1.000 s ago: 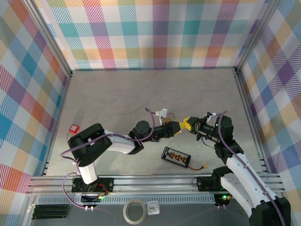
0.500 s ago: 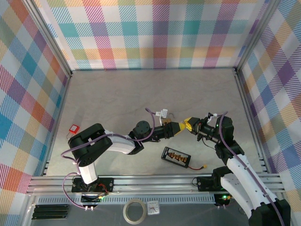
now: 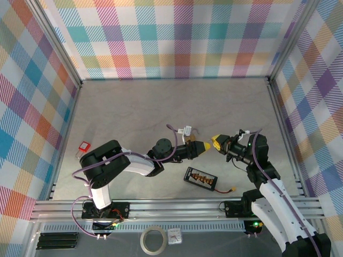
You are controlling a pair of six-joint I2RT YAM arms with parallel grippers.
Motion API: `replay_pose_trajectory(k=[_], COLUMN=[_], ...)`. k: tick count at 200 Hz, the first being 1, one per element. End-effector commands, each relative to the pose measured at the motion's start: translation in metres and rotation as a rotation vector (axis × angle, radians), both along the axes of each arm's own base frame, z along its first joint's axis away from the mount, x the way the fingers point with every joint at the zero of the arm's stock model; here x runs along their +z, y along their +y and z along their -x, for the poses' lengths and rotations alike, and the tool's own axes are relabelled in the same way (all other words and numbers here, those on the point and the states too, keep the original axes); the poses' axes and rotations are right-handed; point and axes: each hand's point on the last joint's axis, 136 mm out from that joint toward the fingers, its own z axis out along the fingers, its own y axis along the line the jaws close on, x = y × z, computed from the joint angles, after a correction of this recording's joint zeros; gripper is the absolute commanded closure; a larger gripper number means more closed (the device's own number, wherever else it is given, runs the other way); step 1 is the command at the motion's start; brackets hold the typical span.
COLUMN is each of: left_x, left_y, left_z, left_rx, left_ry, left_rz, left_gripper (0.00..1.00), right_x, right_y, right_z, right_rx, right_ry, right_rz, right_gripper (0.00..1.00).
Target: Unlock with the key
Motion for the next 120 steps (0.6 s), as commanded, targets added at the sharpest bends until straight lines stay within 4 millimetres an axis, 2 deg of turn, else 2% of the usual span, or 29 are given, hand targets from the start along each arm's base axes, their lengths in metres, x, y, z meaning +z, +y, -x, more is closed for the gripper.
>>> replay_pose_trajectory(k=[1,17,57,75,88,102,120], left_x=[0.006,0.006,0.006,0.012,0.014,0.013,0.012], left_y=[0.002,0.001,-0.005,-0.009,-0.009,-0.007,0.001], left_z=[0.004,0.004,0.011,0.021,0.027,0.031,0.036], left_rx=[-0.021,-0.034,-0.103,-0.190,-0.254,-0.316,-0.390], left_ry=[-0.035,-0.041,-0.057,-0.085,-0.097,-0.111,-0.138], left_rz=[0.030,0.030,0.027,0.032,0.022,-0.006,-0.060], left_gripper=[0.95,1.00,1.00,1.00,1.00,1.00,1.00], right_x=[-0.005,-0.006,0.000,0.010,0.018,0.024,0.036], right_y=[-0.003,-0.003,-0.006,-0.006,-0.009,-0.012,-0.010], right_z=[0.005,0.008,0.015,0.022,0.029,0.038,0.048], right_rx=[-0.003,0.001,0.012,0.048,0.075,0.116,0.198], right_ry=[-0.005,-0.008,-0.046,-0.112,-0.174,-0.243,-0.365], right_rz=[0.019,0.023,0.062,0.121,0.205,0.303,0.406], right_gripper=[1.00,1.00,1.00,0.76,0.53,0.40,0.29])
